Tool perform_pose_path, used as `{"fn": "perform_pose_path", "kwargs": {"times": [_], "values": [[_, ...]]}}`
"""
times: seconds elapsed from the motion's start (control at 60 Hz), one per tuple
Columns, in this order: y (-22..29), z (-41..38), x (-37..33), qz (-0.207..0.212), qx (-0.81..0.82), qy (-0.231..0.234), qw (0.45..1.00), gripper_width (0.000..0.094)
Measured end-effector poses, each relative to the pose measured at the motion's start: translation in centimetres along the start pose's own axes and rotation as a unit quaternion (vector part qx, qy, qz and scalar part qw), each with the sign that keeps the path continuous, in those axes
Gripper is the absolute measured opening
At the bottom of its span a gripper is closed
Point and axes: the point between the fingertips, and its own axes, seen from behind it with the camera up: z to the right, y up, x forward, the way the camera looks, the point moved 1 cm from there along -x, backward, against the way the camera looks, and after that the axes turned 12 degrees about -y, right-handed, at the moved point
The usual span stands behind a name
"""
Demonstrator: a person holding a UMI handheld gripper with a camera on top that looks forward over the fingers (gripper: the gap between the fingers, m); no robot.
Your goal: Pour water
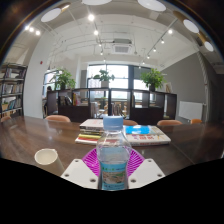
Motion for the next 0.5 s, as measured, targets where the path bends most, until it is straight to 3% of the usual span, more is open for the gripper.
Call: {"fn": "perform_pose_path", "kwargs": {"times": [0.117, 0.15, 0.3, 0.417, 0.5], "values": [[-3.9, -0.1, 0.4, -0.028, 0.004, 0.006, 1.0, 0.0301], [-3.6, -0.1, 0.6, -0.003, 0.008, 0.006, 1.0, 0.03], [-3.6, 0.2, 0.2, -0.007, 0.01, 0.002, 1.0, 0.0344], [-3.6, 0.2, 0.1, -0.012, 0.011, 0.0, 1.0, 0.0475], [-4.5, 0.5, -0.5, -0.036, 0.013, -0.009, 0.999, 0.0706]]}}
